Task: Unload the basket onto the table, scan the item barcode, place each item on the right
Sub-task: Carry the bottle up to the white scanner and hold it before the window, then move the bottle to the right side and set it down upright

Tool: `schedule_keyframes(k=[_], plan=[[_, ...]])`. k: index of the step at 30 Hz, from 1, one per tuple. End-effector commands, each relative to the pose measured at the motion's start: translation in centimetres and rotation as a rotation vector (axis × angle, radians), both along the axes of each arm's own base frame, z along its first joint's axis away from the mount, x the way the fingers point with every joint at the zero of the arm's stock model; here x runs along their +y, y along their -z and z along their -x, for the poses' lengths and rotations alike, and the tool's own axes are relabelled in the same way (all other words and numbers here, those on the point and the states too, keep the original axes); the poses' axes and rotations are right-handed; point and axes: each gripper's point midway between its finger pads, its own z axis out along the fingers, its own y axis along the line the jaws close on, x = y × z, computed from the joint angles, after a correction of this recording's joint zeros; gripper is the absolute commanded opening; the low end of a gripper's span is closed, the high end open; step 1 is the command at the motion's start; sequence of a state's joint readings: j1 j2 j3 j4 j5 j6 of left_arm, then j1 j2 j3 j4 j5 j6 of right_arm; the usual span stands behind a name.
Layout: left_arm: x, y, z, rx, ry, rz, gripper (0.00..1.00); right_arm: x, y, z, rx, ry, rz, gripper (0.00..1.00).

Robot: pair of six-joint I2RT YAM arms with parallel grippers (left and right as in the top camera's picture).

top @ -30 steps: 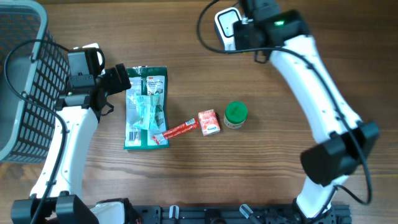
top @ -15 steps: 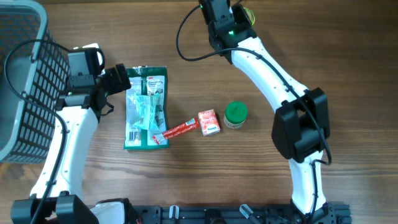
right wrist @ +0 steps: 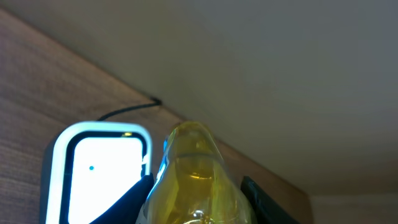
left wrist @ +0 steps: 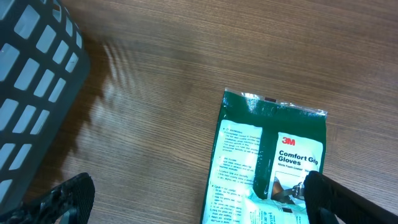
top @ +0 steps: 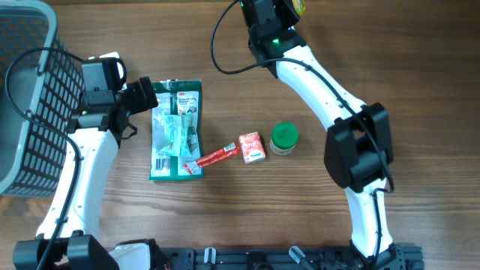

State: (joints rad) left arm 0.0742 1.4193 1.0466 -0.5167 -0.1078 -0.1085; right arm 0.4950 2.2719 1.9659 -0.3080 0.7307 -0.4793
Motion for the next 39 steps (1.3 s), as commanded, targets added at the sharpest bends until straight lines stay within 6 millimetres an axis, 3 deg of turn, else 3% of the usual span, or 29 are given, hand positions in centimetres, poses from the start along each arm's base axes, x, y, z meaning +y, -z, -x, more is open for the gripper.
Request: schedule_keyframes(k=[1, 4, 13, 16, 21, 27, 30, 33, 36, 39], plan=[[0.3, -0.8, -0.1, -0.019, 0.005, -0.019, 1.0, 0.0, 3.1, -0.3, 0.039, 0.017, 0.059, 0.13], [0.3, -0.8, -0.2, -0.019, 0.005, -0.019, 1.0, 0.0, 4.2, -0.3, 0.055, 0.017, 0.065, 0.16], [0.3, -0.8, -0.1, -0.019, 0.005, -0.019, 1.0, 0.2, 4.5, 0.0, 0.059, 0.03, 0.049, 0.17], [0.3, -0.8, -0.1, -0.019, 0.005, -0.019, 1.0, -1.0, 3.7, 0.3, 0.034, 0.094, 0.099, 0.17], [0.3, -0.8, -0.1, -0.019, 0.005, -0.019, 1.0, -2.9, -0.2, 1.5, 0.007, 0.151, 0.055, 0.13], [0.3, -0.8, -0.1, -0.019, 0.005, -0.019, 1.0, -4.6, -8.2, 4.5, -0.022, 0.137, -0.371, 0.21], [0.3, -0.8, -0.1, -0.019, 0.005, -0.019, 1.0, -7.8, -11.9, 6.4, -0.022, 0.159, -0.546, 0.21], [0.3, -0.8, -0.1, -0.019, 0.005, -0.019, 1.0, -13.5, -13.4, 9.0, 0.017, 0.264, -0.681, 0.2], [0.3, -0.8, -0.1, -0.019, 0.005, -0.019, 1.0, -19.7, -12.8, 11.3, 0.095, 0.364, -0.808, 0.2], [0.3, -0.8, -0.1, -0.019, 0.005, -0.019, 1.0, -25.0, -10.7, 13.5, 0.17, 0.505, -0.923, 0.21]])
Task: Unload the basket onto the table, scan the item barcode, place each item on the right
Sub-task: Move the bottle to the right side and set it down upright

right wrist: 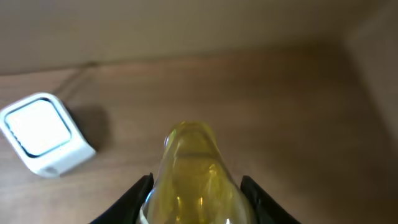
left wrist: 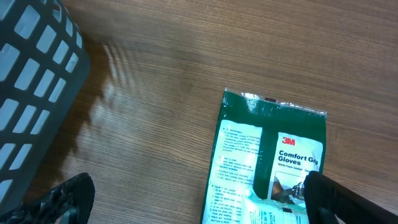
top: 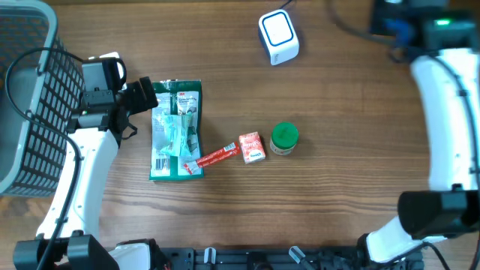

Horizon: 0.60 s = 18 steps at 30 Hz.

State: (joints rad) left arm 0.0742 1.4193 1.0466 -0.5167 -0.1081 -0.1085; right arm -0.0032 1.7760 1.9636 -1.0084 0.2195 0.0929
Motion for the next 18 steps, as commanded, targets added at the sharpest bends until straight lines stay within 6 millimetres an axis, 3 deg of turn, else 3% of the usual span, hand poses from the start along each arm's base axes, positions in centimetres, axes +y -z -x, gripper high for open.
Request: schedule_keyframes(k=[1, 4, 7, 13, 18], plan=[[0.3, -0.8, -0.1, -0.019, 0.006, -0.018, 1.0, -4.0, 1.9, 2.3, 0.072, 0.104, -0.232, 0.21], [0.3, -0.8, -0.1, -0.019, 0.006, -0.018, 1.0, -8.8, 6.1, 5.5, 0.201, 0.246, -0.273, 0.23], [0.3, -0.8, -0.1, -0.019, 0.006, -0.018, 1.0, -10.5, 10.0, 7.4, 0.281, 0.322, -0.306, 0.25], [0.3, -0.8, -0.1, -0.019, 0.006, -0.018, 1.0, -10.5, 17.0, 9.1, 0.37, 0.343, -0.325, 0.29], [0.3, -0.8, -0.1, -0.019, 0.006, -0.018, 1.0, -10.5, 18.1, 9.2, 0.381, 0.31, -0.303, 0.36]])
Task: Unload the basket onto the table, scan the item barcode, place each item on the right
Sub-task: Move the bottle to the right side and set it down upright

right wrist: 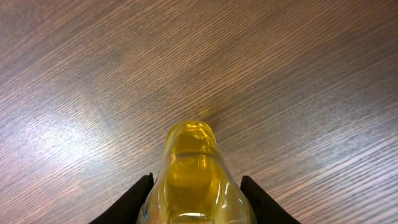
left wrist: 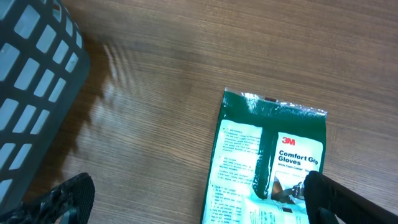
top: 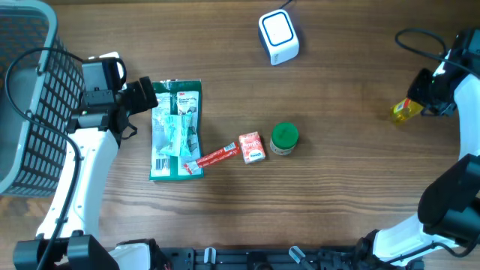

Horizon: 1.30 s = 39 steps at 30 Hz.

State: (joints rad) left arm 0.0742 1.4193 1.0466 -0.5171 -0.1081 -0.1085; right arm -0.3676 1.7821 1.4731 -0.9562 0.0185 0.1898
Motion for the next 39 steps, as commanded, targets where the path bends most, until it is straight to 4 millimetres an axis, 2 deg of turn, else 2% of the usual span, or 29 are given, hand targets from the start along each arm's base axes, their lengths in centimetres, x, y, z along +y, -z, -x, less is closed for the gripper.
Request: schedule_keyframes(k=[1, 4, 8, 10, 11, 13, 14, 15, 18, 22, 26, 30, 31, 33, 35, 39], plan=[[0.3, -0.8, -0.2, -0.019, 0.006, -0.018, 1.0, 0.3, 0.2, -0.3, -0.005, -0.054, 0.002, 0.4], [0.3, -0.8, -0.2, -0.02, 0.006, -0.018, 1.0, 0.4, 0.2, -0.1, 0.004, -0.076, 0.004, 0.5], [0.3, -0.8, -0.1, -0.019, 0.006, -0.018, 1.0, 0.6, 0.7, 0.2, 0.022, -0.116, 0.006, 0.5], [0.3, -0.8, -0.2, -0.019, 0.006, -0.018, 1.0, 0.6, 1.1, 0.3, 0.027, -0.115, 0.004, 0.54], [0.3, -0.8, -0.2, -0.02, 0.006, -0.018, 1.0, 0.6, 1.2, 0.3, 0.025, -0.115, 0.005, 0.58], [0.3, -0.8, -0.2, -0.019, 0.006, -0.018, 1.0, 0.6, 1.3, 0.3, 0.025, -0.115, 0.005, 0.74], [0.3, -0.8, -0.2, -0.02, 0.006, -0.018, 1.0, 0.6, 1.2, 0.3, 0.024, -0.115, 0.006, 0.79], [0.3, -0.8, -0.1, -0.019, 0.006, -0.018, 1.0, 0.6, 1.2, 0.3, 0.023, -0.112, 0.005, 0.79], [0.3, -0.8, -0.2, -0.019, 0.006, -0.018, 1.0, 0.6, 1.3, 0.3, 0.021, -0.087, -0.003, 0.77], [0.3, -0.8, -0.2, -0.02, 0.006, -0.018, 1.0, 0.6, 1.3, 0.4, 0.024, -0.09, -0.002, 0.51], [0.3, -0.8, -0.2, -0.02, 0.006, -0.018, 1.0, 0.7, 1.3, 0.3, 0.025, -0.126, 0.006, 0.5], [0.3, -0.8, -0.2, -0.019, 0.006, -0.018, 1.0, 1.7, 1.2, -0.1, 0.003, -0.21, -0.031, 0.51], [0.3, -0.8, -0.2, -0.019, 0.006, -0.018, 1.0, 1.7, 1.2, -0.1, 0.003, -0.21, -0.03, 0.58], [0.3, -0.8, -0.2, -0.019, 0.006, -0.018, 1.0, 1.7, 1.2, -0.1, 0.003, -0.207, -0.031, 0.86], [0.3, -0.8, -0.2, -0.02, 0.006, -0.018, 1.0, 1.6, 1.1, -0.3, -0.006, -0.207, -0.028, 0.92], [0.3, -0.8, -0.2, -0.019, 0.006, -0.018, 1.0, 1.2, 0.3, -1.4, -0.053, -0.186, -0.011, 0.93]])
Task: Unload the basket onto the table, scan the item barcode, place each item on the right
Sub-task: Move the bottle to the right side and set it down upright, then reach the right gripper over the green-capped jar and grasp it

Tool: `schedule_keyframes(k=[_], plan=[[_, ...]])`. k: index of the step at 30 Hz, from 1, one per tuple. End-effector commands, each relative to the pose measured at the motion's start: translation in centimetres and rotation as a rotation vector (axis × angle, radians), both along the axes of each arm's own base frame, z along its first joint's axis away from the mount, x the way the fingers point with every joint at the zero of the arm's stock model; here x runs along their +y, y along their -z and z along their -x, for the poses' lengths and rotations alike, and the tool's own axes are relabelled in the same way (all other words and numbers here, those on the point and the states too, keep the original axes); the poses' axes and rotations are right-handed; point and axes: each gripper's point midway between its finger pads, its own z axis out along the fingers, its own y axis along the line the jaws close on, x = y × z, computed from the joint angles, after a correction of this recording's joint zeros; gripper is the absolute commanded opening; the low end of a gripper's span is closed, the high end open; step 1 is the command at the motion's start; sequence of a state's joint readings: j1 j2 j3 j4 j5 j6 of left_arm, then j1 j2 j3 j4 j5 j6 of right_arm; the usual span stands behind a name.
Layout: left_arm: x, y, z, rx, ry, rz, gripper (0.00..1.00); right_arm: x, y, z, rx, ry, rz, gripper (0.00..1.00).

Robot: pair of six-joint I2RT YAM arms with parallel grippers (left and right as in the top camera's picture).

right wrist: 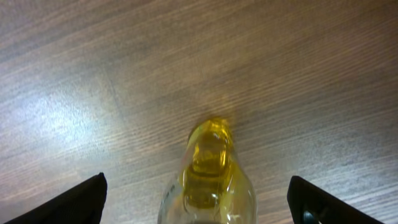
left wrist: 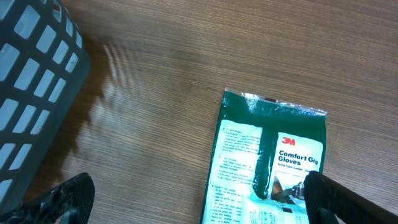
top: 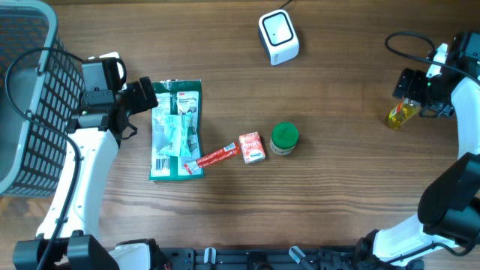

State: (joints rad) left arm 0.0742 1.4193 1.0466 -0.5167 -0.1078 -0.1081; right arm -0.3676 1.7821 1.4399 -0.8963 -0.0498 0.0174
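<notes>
A small yellow bottle (top: 400,114) rests on the wood table at the far right. In the right wrist view the bottle (right wrist: 211,168) sits between widely spread fingers (right wrist: 81,199), touched by neither. My right gripper (top: 411,94) is open just behind it. The white scanner (top: 278,36) stands at the back centre. My left gripper (top: 146,96) hangs open at the top edge of a green 3M gloves pack (left wrist: 273,162), nothing between its fingers (left wrist: 68,196).
A green-lidded jar (top: 284,138), a small red box (top: 252,147) and a red stick packet (top: 213,157) lie mid-table beside the gloves pack (top: 176,129). A grey mesh basket (top: 22,97) fills the left side. A black cable (top: 409,37) loops near the right arm.
My right gripper, then shut on the yellow bottle low over the table, now stands open and the bottle lies free on the wood. The left arm has not moved.
My right gripper held the yellow bottle over the scanner at the back. Then it held the bottle at the far back right, then low over the table at the right. Now the bottle is let go there. The left gripper stayed open over the gloves pack.
</notes>
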Motion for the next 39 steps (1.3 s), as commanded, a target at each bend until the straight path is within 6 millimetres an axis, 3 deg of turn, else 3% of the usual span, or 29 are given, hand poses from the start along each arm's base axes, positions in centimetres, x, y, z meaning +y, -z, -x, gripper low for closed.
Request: schedule_keyframes(k=[1, 3, 5, 6, 8, 11, 16, 23, 24, 26, 28, 31, 35, 39], plan=[[0.3, -0.8, -0.1, -0.019, 0.005, -0.018, 1.0, 0.2, -1.4, -0.8, -0.039, -0.001, -0.006, 0.93], [0.3, -0.8, -0.1, -0.019, 0.005, -0.018, 1.0, 0.0, -3.9, -1.3, -0.091, -0.002, 0.013, 0.93], [0.3, -0.8, -0.1, -0.019, 0.005, -0.018, 1.0, 0.6, -8.2, -1.8, -0.191, -0.022, 0.029, 0.94], [0.3, -0.8, -0.1, -0.019, 0.005, -0.018, 1.0, 1.9, -10.0, -2.0, -0.245, -0.053, 0.001, 1.0], [0.3, -0.8, -0.1, -0.019, 0.005, -0.018, 1.0, 5.0, -12.6, -2.1, -0.332, -0.133, -0.077, 1.0], [0.3, -0.8, -0.1, -0.019, 0.005, -0.018, 1.0, 10.3, -14.3, -1.2, -0.357, -0.258, -0.177, 1.0], [0.3, -0.8, -0.1, -0.019, 0.005, -0.018, 1.0, 20.3, -10.3, 3.3, -0.104, -0.372, -0.32, 1.0], [0.3, -0.8, -0.1, -0.019, 0.005, -0.018, 1.0, 30.4, -5.5, 6.9, 0.026, -0.487, -0.392, 1.0], [0.3, -0.8, -0.1, -0.019, 0.005, -0.018, 1.0, 31.1, -5.0, 7.3, 0.036, -0.489, -0.396, 1.0], [0.3, -0.8, -0.1, -0.019, 0.005, -0.018, 1.0, 31.3, -3.1, 8.1, 0.076, -0.386, -0.356, 0.97], [0.3, -0.8, -0.1, -0.019, 0.005, -0.018, 1.0, 29.5, -1.0, 8.4, 0.101, -0.16, -0.264, 0.85], [0.3, -0.8, -0.1, -0.019, 0.005, -0.018, 1.0, 28.2, 1.3, 9.1, 0.105, 0.037, -0.204, 0.89], [0.3, -0.8, -0.1, -0.019, 0.005, -0.018, 1.0, 29.2, 2.4, 7.8, 0.04, 0.041, -0.247, 0.99], [0.3, -0.8, -0.2, -0.019, 0.005, -0.018, 1.0, 29.3, 2.5, 7.3, 0.017, 0.063, -0.255, 1.0]])
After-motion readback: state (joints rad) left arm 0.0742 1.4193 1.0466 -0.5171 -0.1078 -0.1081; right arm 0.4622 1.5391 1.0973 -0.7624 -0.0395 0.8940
